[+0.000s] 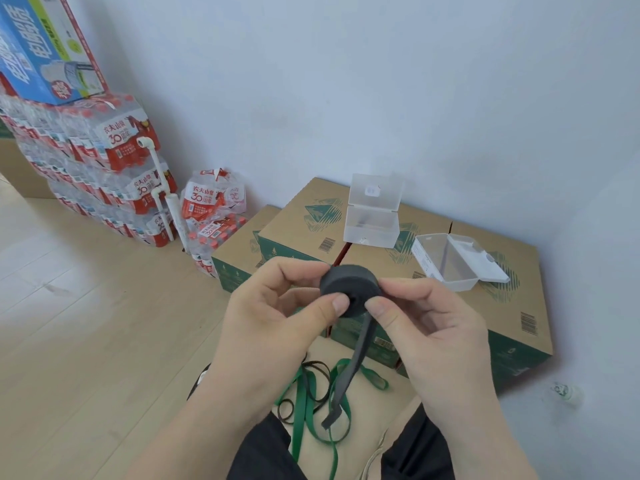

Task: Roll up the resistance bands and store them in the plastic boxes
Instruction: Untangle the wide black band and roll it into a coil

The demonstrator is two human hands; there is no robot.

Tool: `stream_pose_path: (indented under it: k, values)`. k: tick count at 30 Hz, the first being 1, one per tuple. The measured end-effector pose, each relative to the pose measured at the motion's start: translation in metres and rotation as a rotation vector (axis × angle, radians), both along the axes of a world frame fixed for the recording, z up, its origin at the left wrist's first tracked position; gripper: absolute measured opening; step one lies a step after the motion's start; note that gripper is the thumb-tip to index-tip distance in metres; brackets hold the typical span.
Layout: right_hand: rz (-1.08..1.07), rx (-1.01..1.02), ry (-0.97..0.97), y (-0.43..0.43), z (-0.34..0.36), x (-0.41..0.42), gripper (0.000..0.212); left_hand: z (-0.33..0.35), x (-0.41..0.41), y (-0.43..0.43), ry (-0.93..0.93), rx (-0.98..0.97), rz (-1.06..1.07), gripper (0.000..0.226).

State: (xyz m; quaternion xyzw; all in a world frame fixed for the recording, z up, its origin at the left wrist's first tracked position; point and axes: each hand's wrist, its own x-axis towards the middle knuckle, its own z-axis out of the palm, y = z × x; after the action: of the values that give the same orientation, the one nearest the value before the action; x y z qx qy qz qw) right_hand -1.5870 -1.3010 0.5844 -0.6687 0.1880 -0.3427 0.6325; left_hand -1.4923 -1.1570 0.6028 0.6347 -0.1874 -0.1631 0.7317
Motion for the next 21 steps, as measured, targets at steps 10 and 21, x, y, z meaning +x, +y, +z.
stream_pose_path:
  k: [10,21]
  values:
    - [-0.011,-0.125,-0.005,0.004,-0.003,0.000,0.029,-0.009,-0.013,-0.007,0.023,0.069,0.059,0.025]
    - [-0.029,-0.505,0.028,0.003,-0.011,0.002,0.022,-0.010,-0.007,-0.002,-0.425,0.330,0.032,0.035]
